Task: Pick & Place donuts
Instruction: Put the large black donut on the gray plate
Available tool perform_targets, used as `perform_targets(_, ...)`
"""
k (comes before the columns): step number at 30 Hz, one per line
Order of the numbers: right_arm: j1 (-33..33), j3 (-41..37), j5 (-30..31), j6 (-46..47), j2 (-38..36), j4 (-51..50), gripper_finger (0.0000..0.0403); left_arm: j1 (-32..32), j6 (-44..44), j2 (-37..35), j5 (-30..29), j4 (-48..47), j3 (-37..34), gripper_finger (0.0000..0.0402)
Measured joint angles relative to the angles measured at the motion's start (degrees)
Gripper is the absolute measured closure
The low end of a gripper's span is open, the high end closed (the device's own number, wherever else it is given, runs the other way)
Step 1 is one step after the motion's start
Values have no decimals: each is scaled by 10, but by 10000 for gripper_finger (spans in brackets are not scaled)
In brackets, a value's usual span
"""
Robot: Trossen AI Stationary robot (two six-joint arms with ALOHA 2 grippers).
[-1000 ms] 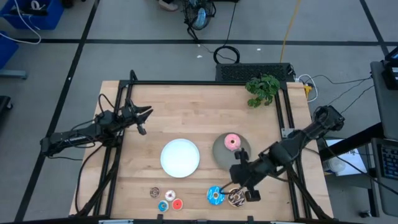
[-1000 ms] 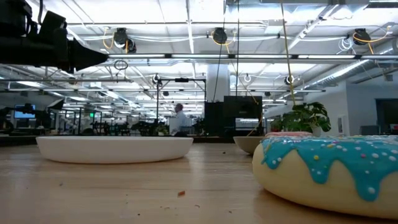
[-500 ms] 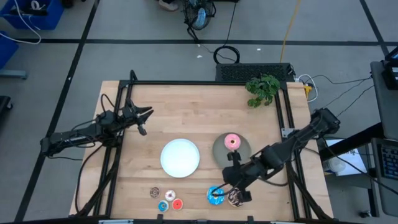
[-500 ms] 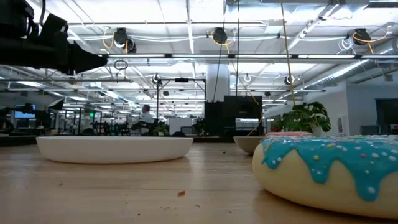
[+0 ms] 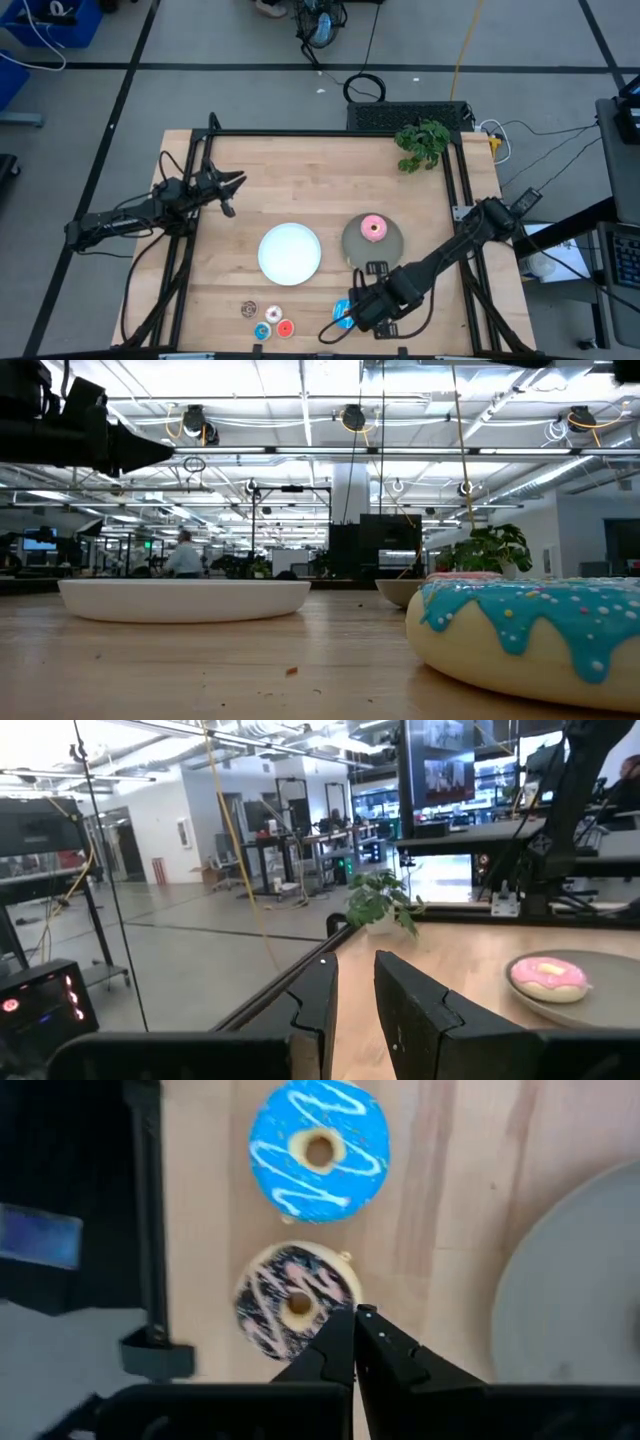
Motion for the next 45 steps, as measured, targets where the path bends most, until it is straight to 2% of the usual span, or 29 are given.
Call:
perform_targets(8, 13, 1, 1, 23, 0, 15, 401, 0, -2, 0, 0, 1, 0, 325)
perform_targets(11, 23, -1, 33, 22, 0, 16, 385, 0, -2, 0, 0, 1, 0, 325)
perform_targets(15, 40, -30, 104, 40, -1, 25, 338, 0, -3, 0, 0, 1, 0, 325)
perform_targets(19, 41, -81, 77, 47, 0, 67, 272, 0, -4, 0, 1, 2, 0, 325)
perform_targets(22, 35, -107, 26, 48, 0, 100, 221, 0, -7, 0, 1, 2, 0, 325)
perform_targets(27, 29, -127, 13, 62, -1, 120, 174, 0, -19, 0, 1, 2, 0, 325)
perform_targets(38, 29, -169, 54, 53, -1, 127, 162, 0, -10, 0, 1, 2, 0, 325)
perform_targets(45, 31, -209, 30, 56, -1, 201, 159, 0, -10, 0, 1, 1, 0, 325)
